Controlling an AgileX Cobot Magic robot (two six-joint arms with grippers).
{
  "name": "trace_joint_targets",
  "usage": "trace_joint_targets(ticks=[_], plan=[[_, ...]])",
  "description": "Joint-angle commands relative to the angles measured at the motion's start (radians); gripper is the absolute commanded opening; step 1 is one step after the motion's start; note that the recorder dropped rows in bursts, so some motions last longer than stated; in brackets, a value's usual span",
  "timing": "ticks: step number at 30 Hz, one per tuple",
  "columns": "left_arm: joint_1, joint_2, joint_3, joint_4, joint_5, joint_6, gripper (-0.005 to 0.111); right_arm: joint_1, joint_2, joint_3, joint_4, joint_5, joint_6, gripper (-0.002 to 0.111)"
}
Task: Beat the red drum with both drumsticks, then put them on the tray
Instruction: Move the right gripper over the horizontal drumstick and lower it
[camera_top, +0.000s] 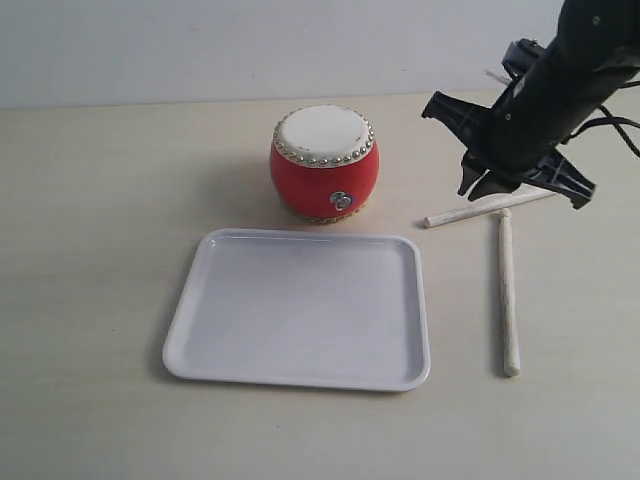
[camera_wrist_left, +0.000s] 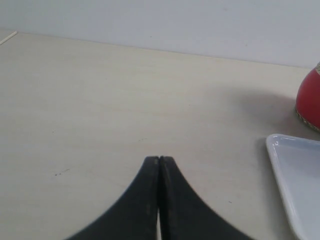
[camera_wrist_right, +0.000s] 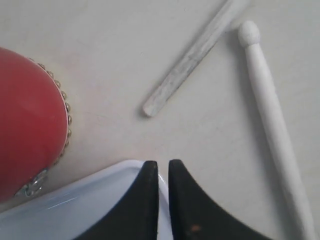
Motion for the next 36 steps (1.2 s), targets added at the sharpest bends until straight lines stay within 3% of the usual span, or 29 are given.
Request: trace_joint_targets(ticks=[1, 11, 14, 18, 20, 27, 36], plan=[[-0.005, -0.005, 0.0, -0.005, -0.011, 0.0, 0.0, -0.02, 0.065, -0.116, 0.041, 0.116, 0.033, 0.01], [-0.005, -0.005, 0.0, -0.005, -0.011, 0.0, 0.0, -0.033, 0.115, -0.138, 0.079, 0.131, 0.082, 0.01], [-0.005, -0.005, 0.0, -0.005, -0.011, 0.0, 0.0, -0.033, 0.122, -0.138, 0.079, 0.119, 0.131, 0.021], [-0.005, -0.005, 0.0, -0.005, -0.011, 0.0, 0.0, -0.033, 0.134, -0.138, 0.052, 0.089, 0.191, 0.047], [-0.005, -0.005, 0.0, -0.005, -0.011, 0.0, 0.0, -0.033, 0.137, -0.138, 0.0, 0.087, 0.25, 0.053], [-0.005, -0.005, 0.0, -0.005, -0.011, 0.0, 0.0, -0.033, 0.171, -0.138, -0.076, 0.07, 0.438, 0.053], [-0.005, -0.005, 0.0, -0.005, -0.011, 0.0, 0.0, -0.033, 0.249, -0.138, -0.096, -0.028, 0.532, 0.047]])
